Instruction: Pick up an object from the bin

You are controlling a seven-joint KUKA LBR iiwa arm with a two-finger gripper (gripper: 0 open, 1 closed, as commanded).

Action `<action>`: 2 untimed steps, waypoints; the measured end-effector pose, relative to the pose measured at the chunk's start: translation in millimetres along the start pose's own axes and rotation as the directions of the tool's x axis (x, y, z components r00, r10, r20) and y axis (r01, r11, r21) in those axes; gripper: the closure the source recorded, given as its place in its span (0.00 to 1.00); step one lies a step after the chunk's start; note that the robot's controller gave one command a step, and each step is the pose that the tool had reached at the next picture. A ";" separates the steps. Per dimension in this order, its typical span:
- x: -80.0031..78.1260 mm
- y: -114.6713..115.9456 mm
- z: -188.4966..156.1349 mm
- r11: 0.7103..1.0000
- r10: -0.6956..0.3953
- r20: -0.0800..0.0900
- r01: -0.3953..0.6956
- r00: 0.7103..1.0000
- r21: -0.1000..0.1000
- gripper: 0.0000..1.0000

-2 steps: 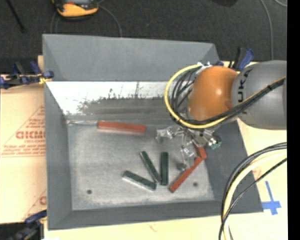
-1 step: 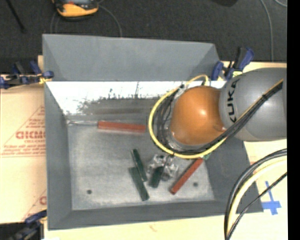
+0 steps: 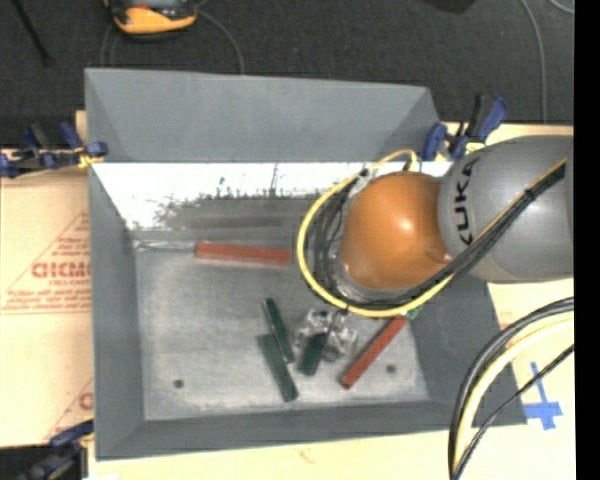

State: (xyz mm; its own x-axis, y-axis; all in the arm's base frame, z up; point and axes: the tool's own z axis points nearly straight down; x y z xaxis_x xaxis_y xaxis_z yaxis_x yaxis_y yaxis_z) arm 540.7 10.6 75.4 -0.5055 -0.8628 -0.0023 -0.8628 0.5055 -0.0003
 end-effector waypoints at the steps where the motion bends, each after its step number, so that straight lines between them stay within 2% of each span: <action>1: -3.0 -15.3 -123.2 0.998 0.066 0.001 -0.066 0.998 0.001 1.00; 2: -3.3 -15.1 -123.2 0.998 0.067 0.001 -0.067 0.998 0.001 1.00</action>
Offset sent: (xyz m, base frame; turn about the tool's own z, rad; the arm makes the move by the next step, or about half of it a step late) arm 0.0000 0.0000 0.0000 0.0000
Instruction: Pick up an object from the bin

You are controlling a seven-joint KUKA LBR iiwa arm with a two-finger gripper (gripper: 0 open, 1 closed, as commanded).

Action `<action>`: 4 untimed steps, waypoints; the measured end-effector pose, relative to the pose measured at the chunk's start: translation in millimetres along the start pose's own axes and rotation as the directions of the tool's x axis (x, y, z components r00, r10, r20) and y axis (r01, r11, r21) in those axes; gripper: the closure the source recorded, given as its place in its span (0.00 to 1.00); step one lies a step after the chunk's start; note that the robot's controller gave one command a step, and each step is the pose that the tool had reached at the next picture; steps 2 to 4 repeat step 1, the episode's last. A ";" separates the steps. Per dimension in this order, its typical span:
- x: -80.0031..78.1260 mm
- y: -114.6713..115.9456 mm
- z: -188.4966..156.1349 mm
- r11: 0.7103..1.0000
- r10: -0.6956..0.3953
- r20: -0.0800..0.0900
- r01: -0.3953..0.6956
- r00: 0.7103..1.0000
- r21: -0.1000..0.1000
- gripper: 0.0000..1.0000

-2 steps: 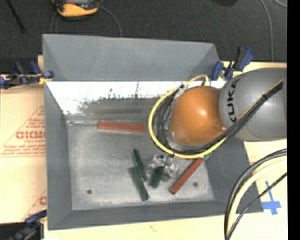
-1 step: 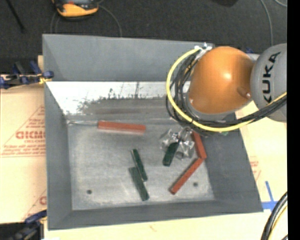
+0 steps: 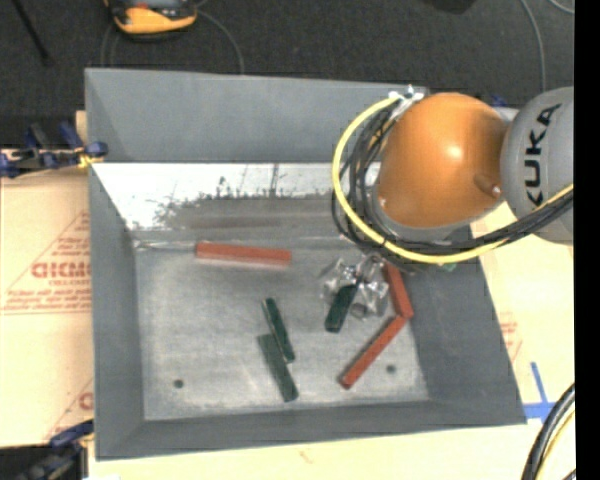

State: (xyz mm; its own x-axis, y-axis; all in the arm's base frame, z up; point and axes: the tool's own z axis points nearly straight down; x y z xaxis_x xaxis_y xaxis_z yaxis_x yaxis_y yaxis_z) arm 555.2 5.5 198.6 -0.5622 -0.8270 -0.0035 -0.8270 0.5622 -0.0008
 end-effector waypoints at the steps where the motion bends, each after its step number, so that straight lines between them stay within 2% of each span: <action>1: 20.9 -18.5 -87.5 0.840 -0.543 0.000 0.543 0.840 0.000 1.00; 4: 20.9 -18.5 -87.5 0.840 -0.543 0.000 0.543 0.840 0.000 1.00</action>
Offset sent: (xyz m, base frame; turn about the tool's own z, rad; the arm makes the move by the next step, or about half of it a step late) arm 0.0000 0.0000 0.0000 0.0000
